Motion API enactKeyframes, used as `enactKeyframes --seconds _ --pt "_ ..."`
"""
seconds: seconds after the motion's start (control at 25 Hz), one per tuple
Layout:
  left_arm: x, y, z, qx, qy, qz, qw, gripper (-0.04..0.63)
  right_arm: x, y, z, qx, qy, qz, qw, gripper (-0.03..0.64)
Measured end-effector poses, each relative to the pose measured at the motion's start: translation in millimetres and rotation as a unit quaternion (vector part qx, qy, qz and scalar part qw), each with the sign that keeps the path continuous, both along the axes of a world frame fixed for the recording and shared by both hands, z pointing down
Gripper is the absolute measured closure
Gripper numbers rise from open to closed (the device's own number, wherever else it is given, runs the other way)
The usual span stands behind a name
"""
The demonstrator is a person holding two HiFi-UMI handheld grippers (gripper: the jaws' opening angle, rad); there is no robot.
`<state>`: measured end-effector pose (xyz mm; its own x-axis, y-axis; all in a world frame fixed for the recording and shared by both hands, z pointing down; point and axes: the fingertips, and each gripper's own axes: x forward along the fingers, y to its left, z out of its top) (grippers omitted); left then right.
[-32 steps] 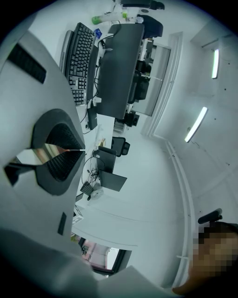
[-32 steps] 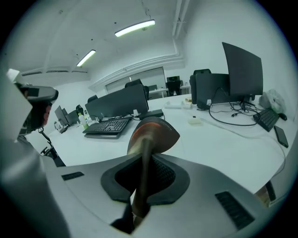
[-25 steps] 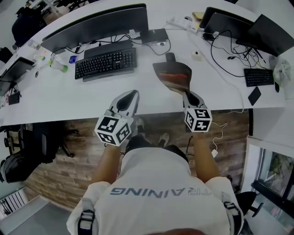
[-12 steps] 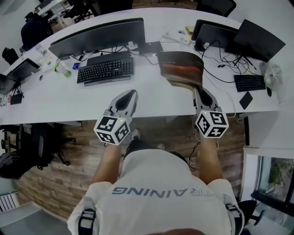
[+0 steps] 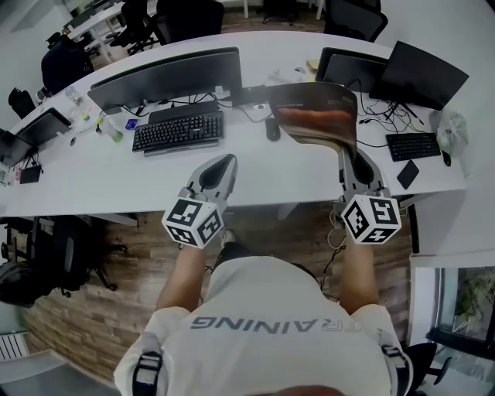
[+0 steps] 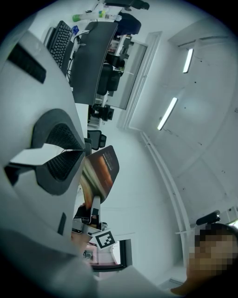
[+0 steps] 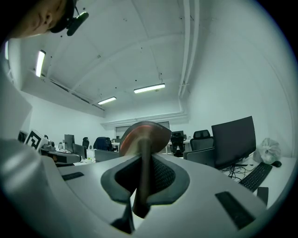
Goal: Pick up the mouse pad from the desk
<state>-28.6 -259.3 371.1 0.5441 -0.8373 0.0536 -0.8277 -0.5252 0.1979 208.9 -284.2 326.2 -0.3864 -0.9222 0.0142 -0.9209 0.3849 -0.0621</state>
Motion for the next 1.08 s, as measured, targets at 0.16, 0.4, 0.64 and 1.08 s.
enactKeyframes --seconds 0.16,0.4,0.64,1.08 --pt "2.0 -1.1 -1.9 0.002 0.000 0.000 1.0000 0.558 1.3 3.4 3.0 0.000 0.006 0.000 1.000 0.569" --pt "0.9 3.6 -2.7 0.004 -0.001 -0.002 1.0000 0.558 -0.6 6.9 11.8 -0.006 0.005 -0.002 1.000 0.569" --pt "-3.5 5.3 -1.3 0.000 0.001 -0.007 1.0000 0.558 -5.0 6.3 15.1 -0.009 0.006 -0.006 1.000 0.569" --pt "-7.3 2.9 6.2 -0.009 0.000 -0.009 0.9999 0.558 -12.2 2.3 21.8 -0.013 0.009 -0.014 1.000 0.569"
